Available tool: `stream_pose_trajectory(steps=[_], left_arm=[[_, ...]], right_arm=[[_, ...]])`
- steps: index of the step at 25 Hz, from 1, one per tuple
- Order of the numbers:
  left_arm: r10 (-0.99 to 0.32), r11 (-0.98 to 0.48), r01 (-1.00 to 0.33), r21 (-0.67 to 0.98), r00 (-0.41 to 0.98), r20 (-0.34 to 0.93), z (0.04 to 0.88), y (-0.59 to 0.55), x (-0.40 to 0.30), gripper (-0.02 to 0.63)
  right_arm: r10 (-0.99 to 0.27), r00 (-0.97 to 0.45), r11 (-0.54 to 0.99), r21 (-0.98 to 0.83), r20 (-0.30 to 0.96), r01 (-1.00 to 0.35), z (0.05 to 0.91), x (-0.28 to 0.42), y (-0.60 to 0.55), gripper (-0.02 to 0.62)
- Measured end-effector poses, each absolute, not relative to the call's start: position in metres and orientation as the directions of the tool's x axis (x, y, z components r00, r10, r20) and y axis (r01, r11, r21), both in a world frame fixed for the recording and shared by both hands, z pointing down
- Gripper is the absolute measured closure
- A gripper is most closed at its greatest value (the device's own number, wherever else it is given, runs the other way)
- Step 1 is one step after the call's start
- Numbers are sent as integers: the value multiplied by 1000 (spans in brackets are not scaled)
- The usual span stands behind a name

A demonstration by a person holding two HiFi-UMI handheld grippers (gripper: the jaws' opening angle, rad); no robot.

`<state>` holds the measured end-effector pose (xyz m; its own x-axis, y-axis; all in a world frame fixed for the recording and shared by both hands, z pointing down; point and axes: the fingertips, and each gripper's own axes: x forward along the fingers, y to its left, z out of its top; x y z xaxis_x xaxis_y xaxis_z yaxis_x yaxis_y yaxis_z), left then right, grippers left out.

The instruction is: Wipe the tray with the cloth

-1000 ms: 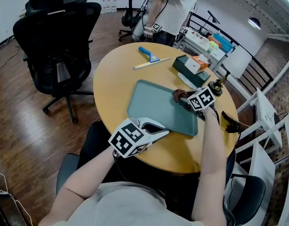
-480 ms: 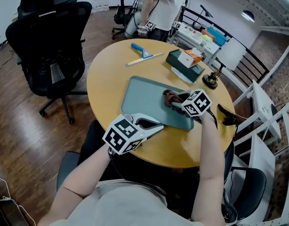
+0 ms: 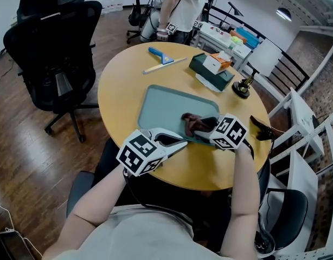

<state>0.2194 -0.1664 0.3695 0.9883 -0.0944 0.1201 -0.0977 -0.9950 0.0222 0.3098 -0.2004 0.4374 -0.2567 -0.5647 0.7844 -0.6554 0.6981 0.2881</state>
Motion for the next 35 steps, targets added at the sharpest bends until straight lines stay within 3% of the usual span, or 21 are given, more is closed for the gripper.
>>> stream_pose_trajectory(steps=[18,35], left_arm=[[-95,-995,-98,24,988,121,369,-166,220,604],[-97,-995,-100,19,988,123,369,-166,221,604]], right_arm=[[-546,-317,765,307,776,-565,432,268,-203,442],[-570,-214,687,317,794,-654,441,321,-272,442]])
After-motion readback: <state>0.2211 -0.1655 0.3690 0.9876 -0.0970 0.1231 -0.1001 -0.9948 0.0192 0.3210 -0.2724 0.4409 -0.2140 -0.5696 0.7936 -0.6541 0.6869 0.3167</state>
